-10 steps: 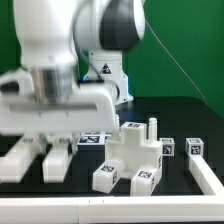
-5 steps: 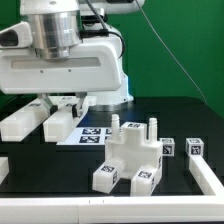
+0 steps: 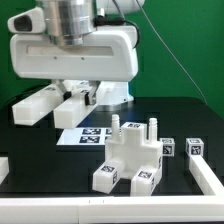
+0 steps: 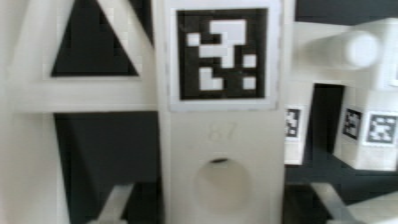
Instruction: Assemble chair
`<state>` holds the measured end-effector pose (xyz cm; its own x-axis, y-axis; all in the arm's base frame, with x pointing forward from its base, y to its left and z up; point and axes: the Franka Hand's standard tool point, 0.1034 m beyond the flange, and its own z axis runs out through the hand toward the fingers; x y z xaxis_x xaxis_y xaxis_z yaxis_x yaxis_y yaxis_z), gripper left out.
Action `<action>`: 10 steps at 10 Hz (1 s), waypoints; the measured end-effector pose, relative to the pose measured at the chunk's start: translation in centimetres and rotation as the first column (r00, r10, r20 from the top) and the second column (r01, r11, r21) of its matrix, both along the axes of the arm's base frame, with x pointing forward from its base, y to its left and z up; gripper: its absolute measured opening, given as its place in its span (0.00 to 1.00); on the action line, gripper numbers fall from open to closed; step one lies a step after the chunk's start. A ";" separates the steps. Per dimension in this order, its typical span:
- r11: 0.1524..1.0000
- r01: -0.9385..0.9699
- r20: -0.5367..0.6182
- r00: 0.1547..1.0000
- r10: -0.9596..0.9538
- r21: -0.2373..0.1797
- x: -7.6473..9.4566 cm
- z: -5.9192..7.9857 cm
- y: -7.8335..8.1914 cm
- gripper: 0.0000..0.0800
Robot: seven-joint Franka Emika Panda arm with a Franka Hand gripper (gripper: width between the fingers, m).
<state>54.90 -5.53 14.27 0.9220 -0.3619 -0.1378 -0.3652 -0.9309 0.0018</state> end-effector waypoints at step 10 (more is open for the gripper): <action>0.998 0.054 0.079 0.996 -0.051 -0.026 1.1 -0.3 9.3 0.36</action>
Offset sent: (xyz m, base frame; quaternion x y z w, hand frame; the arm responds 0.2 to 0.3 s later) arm 0.0106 0.0480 0.0052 0.0011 0.0173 0.0328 0.9993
